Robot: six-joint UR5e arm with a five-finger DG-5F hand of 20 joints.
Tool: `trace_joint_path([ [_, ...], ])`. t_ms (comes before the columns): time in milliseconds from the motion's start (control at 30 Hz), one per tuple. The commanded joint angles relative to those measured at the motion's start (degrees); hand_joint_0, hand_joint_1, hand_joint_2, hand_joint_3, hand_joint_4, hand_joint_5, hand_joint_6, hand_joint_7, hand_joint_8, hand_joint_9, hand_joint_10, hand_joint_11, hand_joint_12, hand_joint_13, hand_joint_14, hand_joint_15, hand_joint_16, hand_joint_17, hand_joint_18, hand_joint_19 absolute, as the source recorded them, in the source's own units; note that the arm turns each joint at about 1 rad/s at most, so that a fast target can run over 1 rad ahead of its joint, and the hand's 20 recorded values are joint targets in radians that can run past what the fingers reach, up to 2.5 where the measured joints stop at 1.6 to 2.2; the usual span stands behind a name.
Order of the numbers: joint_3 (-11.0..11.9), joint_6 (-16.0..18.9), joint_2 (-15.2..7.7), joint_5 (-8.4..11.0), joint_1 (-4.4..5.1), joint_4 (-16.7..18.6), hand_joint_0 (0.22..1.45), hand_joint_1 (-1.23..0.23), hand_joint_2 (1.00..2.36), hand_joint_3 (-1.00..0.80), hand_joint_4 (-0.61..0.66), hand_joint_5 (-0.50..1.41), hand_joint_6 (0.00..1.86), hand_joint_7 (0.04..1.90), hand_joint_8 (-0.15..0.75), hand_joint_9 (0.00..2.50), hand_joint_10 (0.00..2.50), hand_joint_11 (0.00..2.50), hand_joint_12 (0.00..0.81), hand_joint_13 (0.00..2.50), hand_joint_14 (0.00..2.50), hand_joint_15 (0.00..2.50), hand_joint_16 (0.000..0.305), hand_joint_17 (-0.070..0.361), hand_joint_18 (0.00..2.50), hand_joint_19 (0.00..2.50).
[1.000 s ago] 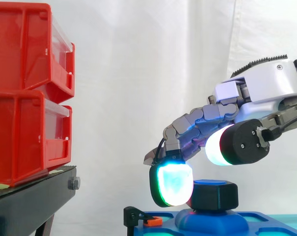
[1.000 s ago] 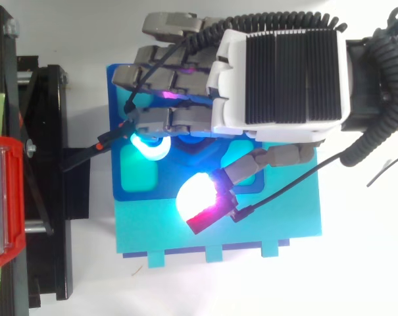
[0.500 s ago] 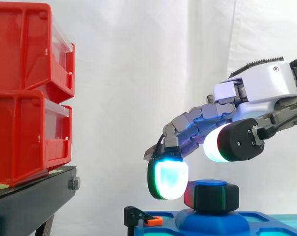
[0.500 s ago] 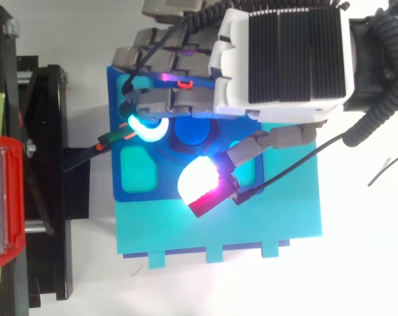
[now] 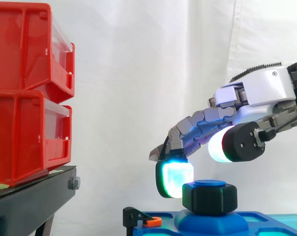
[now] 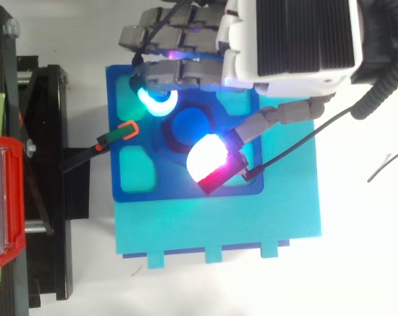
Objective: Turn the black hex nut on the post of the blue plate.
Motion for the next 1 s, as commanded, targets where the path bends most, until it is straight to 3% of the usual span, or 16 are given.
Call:
trace_joint_path([
  [0,0.01,-0.06,0.01,-0.83,-0.57,0.06,0.48,-0.27,1.0,-0.5,0.19,-0.21,0.57,1.14,0.239,0.28,0.0,0.0,0.368,0.34,0.0,0.11,0.058,0.13,0.18,0.19],
  [233,0.01,-0.06,0.01,-1.8,-1.36,0.41,0.48,-0.27,1.0,-0.5,0.18,-0.21,0.56,1.14,0.239,0.29,0.0,0.0,0.368,0.35,0.0,0.11,0.058,0.13,0.19,0.19],
  [433,0.01,0.02,0.01,-1.97,-1.45,1.29,0.48,-0.27,1.0,-0.5,0.19,-0.21,0.56,1.14,0.239,0.29,0.0,0.0,0.368,0.35,0.0,0.11,0.058,0.13,0.19,0.19],
  [733,0.01,0.11,-0.08,-1.18,-0.22,4.9,0.48,-0.27,1.0,-0.5,0.19,-0.2,0.5,1.2,0.239,0.29,0.0,0.0,0.369,0.34,0.0,0.11,0.058,0.131,0.18,0.19],
  [967,0.01,0.2,-1.49,1.46,1.45,6.39,0.47,-0.26,1.0,-0.5,0.19,-0.2,0.5,1.13,0.242,0.28,0.0,0.0,0.374,0.31,0.0,0.11,0.059,0.133,0.15,0.19],
])
